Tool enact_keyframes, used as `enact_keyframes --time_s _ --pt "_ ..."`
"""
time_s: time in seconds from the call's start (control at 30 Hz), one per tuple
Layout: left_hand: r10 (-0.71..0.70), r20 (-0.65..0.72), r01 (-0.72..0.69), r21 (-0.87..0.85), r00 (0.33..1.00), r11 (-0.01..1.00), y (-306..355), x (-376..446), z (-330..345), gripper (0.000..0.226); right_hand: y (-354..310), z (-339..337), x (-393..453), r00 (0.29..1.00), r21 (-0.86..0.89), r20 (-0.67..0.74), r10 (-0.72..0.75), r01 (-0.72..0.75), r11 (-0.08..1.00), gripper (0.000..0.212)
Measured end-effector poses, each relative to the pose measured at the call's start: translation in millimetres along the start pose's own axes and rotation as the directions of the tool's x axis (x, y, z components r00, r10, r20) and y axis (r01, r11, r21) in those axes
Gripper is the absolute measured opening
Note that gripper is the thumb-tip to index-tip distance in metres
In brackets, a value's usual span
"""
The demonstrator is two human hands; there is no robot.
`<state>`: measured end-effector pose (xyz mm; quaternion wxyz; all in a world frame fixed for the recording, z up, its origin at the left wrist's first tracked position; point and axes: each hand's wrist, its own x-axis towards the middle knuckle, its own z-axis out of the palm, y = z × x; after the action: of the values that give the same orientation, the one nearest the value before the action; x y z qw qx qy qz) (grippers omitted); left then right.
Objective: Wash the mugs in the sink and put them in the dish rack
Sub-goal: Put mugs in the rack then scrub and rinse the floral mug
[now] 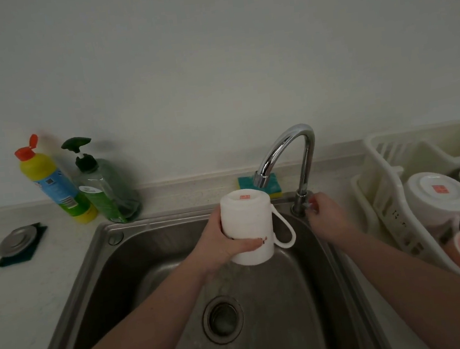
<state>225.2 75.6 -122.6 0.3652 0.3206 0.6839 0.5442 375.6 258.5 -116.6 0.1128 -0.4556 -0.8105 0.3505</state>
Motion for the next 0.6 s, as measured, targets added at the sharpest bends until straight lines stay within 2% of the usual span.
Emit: enact_keyframes --time_s 0.07,0.13,0.17,0.27,0.37,0.6 --pt "0.001 0.000 -0.001 0.024 1.000 1.000 0 1 0 0.097 -11 -2 -7 0.992 0.151 0.125 -0.017 -0.002 0.989 0.023" --pt "0.010 -0.010 -0.010 0.018 1.000 1.000 1 2 1 0.099 -26 -7 -15 0.955 0.368 0.289 -0.061 -0.052 0.928 0.028" --pt "0.014 -0.020 -0.014 0.008 1.000 1.000 2 2 1 0.099 -33 -10 -19 0.932 0.388 0.348 -0.099 -0.047 0.920 0.027" --pt "0.015 -0.049 -0.015 0.004 0.999 1.000 4 0 -1 0.101 -41 -18 -24 0.885 0.266 0.407 -0.226 0.122 0.956 0.016" --pt "0.023 -0.023 -0.021 0.082 0.999 0.996 9 -6 -5 0.104 -42 -22 -26 0.868 0.191 0.422 -0.261 0.196 0.962 0.019" --pt "0.072 -0.025 -0.065 0.231 0.997 0.971 19 -20 -12 0.105 -49 -22 -41 0.863 0.004 0.359 -0.356 0.380 0.925 0.021"
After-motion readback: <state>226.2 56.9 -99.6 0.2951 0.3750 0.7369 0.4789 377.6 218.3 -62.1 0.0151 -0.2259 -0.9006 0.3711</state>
